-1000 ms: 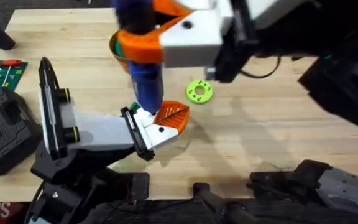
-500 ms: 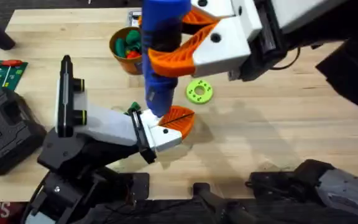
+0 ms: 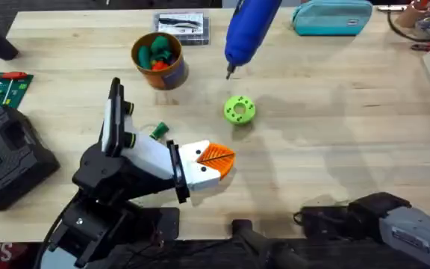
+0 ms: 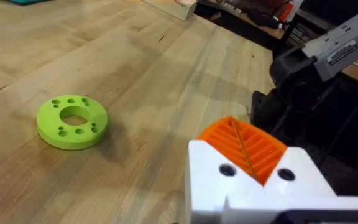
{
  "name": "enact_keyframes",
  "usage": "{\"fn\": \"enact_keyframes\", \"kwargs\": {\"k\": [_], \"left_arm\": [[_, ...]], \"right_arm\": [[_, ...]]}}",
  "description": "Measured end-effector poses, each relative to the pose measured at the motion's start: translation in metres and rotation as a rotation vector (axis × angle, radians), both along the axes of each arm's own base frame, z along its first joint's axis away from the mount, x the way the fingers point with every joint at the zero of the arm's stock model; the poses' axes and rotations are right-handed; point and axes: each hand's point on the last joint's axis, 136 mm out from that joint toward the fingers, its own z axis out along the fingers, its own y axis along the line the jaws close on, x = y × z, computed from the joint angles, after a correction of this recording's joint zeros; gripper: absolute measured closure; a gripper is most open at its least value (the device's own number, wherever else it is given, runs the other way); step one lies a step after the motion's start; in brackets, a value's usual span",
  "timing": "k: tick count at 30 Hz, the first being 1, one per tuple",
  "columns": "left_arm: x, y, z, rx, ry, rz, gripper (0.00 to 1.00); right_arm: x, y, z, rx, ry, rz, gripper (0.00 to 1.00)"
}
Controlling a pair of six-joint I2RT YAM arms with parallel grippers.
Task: Pick up the gripper from the table and insert it into the empty holder that is missing its gripper. Then pick up a screw, insert it into the mounting hole, and use the screwdriver to tighten it. Finally, clean up the table by picking up the vegetable and placing it into the bucket.
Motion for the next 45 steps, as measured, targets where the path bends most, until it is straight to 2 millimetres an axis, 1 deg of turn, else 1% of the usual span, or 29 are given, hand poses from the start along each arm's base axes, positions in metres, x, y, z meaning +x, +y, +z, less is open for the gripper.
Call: {"fn": "enact_keyframes", "kwargs": {"k": [5,12,13,14,15,19,20,25,30,36,38,45], "left_arm": [[0.0,0.0,0.0,0.001,-0.004,-0.001,0.987],[0.0,0.0,0.0,0.002,-0.007,-0.002,0.987],[0.0,0.0,0.0,0.001,-0.008,-0.002,0.987],[0.0,0.0,0.0,0.0,-0.01,-0.002,0.987],[0.001,0.0,0.003,-0.007,-0.027,-0.001,0.987],[0.003,0.0,0.008,-0.018,-0.056,0.006,0.987],[0.004,0.0,0.008,-0.019,-0.059,0.011,0.987],[0.007,0.0,0.01,-0.021,-0.07,0.025,0.987],[0.007,0.001,0.011,-0.023,-0.076,0.03,0.987],[0.008,0.001,0.012,-0.024,-0.08,0.033,0.987],[0.009,0.001,0.012,-0.024,-0.081,0.036,0.987],[0.016,0.003,0.012,-0.019,-0.089,0.082,0.987]], "right_arm": [[0.006,0.001,-0.018,-0.01,0.103,-0.002,0.969],[0.006,0.001,-0.034,-0.033,0.187,-0.005,0.969],[0.006,0.001,-0.04,-0.048,0.206,-0.008,0.969],[0.005,0.001,-0.042,-0.054,0.209,-0.008,0.969],[0.004,0.001,-0.046,-0.074,0.203,-0.002,0.969],[-0.003,0.005,-0.05,-0.116,0.149,0.044,0.969],[-0.011,0.01,-0.054,-0.147,0.12,0.087,0.969],[-0.023,0.017,-0.067,-0.205,0.098,0.14,0.969],[-0.04,0.03,-0.079,-0.274,0.039,0.212,0.969],[-0.06,0.048,-0.082,-0.325,-0.089,0.303,0.969],[-0.063,0.051,-0.082,-0.334,-0.12,0.316,0.969],[-0.064,0.051,-0.082,-0.349,-0.168,0.319,0.969]]}}
